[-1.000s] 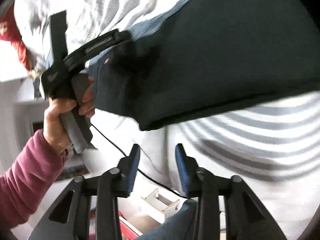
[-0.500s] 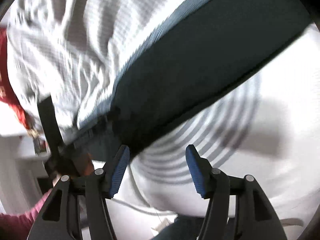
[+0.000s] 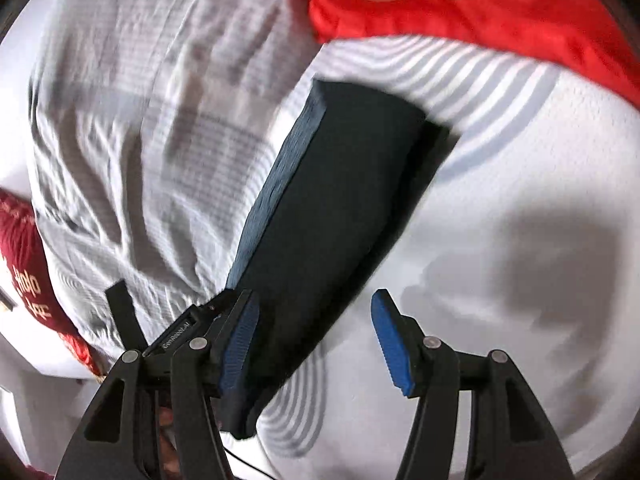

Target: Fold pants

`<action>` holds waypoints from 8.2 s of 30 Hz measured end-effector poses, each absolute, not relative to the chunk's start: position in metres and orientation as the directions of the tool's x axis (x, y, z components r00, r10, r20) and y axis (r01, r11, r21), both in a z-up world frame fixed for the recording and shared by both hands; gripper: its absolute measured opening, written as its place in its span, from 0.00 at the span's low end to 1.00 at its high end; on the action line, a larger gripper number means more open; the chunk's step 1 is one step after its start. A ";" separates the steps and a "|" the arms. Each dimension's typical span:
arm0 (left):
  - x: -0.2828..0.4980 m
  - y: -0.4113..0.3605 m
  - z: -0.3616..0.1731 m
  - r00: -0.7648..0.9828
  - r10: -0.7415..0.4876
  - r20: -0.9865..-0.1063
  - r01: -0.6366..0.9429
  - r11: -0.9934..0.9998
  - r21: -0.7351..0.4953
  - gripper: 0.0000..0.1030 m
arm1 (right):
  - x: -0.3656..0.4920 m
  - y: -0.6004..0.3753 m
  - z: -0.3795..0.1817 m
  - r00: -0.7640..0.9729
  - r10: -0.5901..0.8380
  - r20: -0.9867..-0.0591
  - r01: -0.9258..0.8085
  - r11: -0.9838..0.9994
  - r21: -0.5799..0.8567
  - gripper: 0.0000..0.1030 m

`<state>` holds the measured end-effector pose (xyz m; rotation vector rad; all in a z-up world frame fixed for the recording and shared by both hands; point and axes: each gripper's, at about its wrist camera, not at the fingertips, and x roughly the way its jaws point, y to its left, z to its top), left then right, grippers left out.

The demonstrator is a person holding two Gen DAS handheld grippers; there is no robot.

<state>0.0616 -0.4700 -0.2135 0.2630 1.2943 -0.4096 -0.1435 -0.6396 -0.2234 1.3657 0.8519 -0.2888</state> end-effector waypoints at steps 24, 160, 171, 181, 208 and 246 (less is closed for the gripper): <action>0.066 -0.509 -0.225 0.362 0.021 -0.932 0.317 0.938 0.144 1.00 | -0.142 -0.697 -0.263 0.775 0.235 -0.587 0.578 0.113 0.808 0.61; 0.045 -0.217 -0.171 0.217 -0.176 -0.960 0.116 0.981 -0.154 0.28 | 0.243 -0.312 -0.206 -0.094 0.376 -0.922 -0.176 0.905 0.387 0.51; 0.114 -0.272 -0.182 0.279 -0.187 -0.942 0.200 0.971 -0.133 0.69 | 0.135 -0.420 -0.194 0.001 0.321 -0.947 0.190 0.930 0.316 0.32; 0.118 -0.257 -0.238 0.134 -0.201 -0.970 0.105 0.977 -0.188 0.88 | 0.114 -0.414 -0.227 0.001 0.300 -0.954 0.155 0.942 0.296 0.35; 0.070 -0.144 -0.180 0.144 -0.253 -0.957 -0.047 0.964 -0.262 0.88 | 0.057 -0.345 -0.166 0.058 0.330 -0.942 0.198 0.921 0.335 0.77; 0.121 0.094 -0.217 0.323 -0.298 -0.898 -0.363 0.837 -0.409 0.37 | 0.127 -0.161 -0.150 -0.017 0.380 -0.925 0.064 0.923 0.378 0.77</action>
